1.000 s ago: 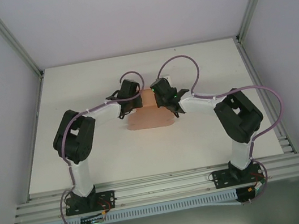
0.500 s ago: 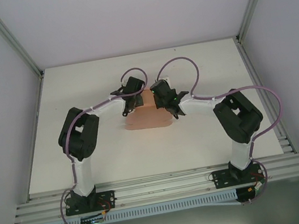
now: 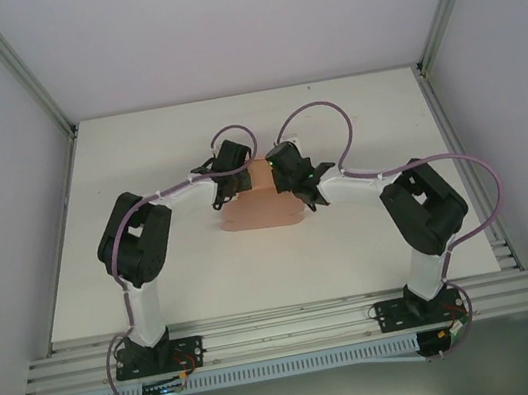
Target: Assemble paper box
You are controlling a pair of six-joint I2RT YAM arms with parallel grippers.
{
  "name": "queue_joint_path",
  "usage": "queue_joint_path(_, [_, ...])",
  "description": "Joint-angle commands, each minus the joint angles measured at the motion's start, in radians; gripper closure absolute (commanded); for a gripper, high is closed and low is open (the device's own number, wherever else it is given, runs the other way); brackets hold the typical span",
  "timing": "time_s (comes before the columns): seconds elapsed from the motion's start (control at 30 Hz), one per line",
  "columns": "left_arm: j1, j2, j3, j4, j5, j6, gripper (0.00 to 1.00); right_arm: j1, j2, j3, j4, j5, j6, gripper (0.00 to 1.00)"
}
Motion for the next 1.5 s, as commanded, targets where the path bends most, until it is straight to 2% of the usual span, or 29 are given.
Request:
queue_joint_path(0.0, [0.046,0.056,-0.078,-0.134,-0.004,0.009,0.77,-0.012,-0.059,-0.017,-0.036,0.094,-0.016,1.0])
queue_joint_path(0.1, [0.047,-0.005,-0.114,-0.033,0.099,0.05,0.62,-0.012,-0.054,-0.019,-0.032,0.081,-0.016,1.0])
queue_joint_path(0.27, [0.047,-0.114,-0.123,0.038,0.256,0.11,0.49,-0.016,-0.043,-0.007,-0.05,0.058,-0.02,1.0])
queue_joint_path(0.37, [0.047,-0.188,-0.14,0.066,0.333,0.13,0.3,-0.023,-0.033,0.001,-0.059,0.039,-0.015,1.0])
queue_joint_path(0.43, [0.047,-0.237,-0.159,0.089,0.377,0.141,0.08,-0.029,-0.029,0.006,-0.067,0.025,-0.014,1.0])
queue_joint_path(0.47, [0.047,-0.256,-0.168,0.094,0.389,0.137,0.02,-0.031,-0.028,0.008,-0.068,0.017,-0.017,1.0])
queue_joint_path(0.6, [0.047,-0.309,-0.187,0.093,0.425,0.137,0.02,-0.04,-0.026,0.028,-0.095,-0.02,-0.038,1.0])
queue_joint_path(0.7, [0.056,-0.353,-0.202,0.087,0.433,0.121,0.02,-0.063,-0.034,0.055,-0.134,-0.083,-0.137,1.0])
queue_joint_path(0.83, [0.134,-0.455,-0.274,0.129,0.495,0.077,0.02,-0.142,-0.036,0.191,-0.334,-0.341,-0.444,1.0])
queue_joint_path(0.87, [0.154,-0.485,-0.294,0.13,0.484,0.076,0.02,-0.167,-0.023,0.252,-0.427,-0.412,-0.539,1.0])
queue_joint_path(0.93, [0.174,-0.532,-0.321,0.116,0.441,0.091,0.02,-0.192,0.006,0.354,-0.565,-0.463,-0.706,1.0])
queue_joint_path(1.03, [0.196,-0.594,-0.356,0.086,0.372,0.105,0.02,-0.169,0.036,0.444,-0.743,-0.448,-1.058,1.0])
queue_joint_path(1.17, [0.249,-0.648,-0.408,0.079,0.375,0.086,0.02,-0.071,0.105,0.534,-0.839,-0.217,-1.395,1.0])
queue_joint_path(1.3, [0.32,-0.656,-0.454,0.085,0.429,0.048,0.02,-0.022,0.231,0.657,-0.865,-0.106,-1.57,1.0])
queue_joint_path(1.47, [0.37,-0.644,-0.491,0.095,0.444,0.032,0.02,0.04,0.386,0.785,-0.898,-0.047,-1.744,1.0])
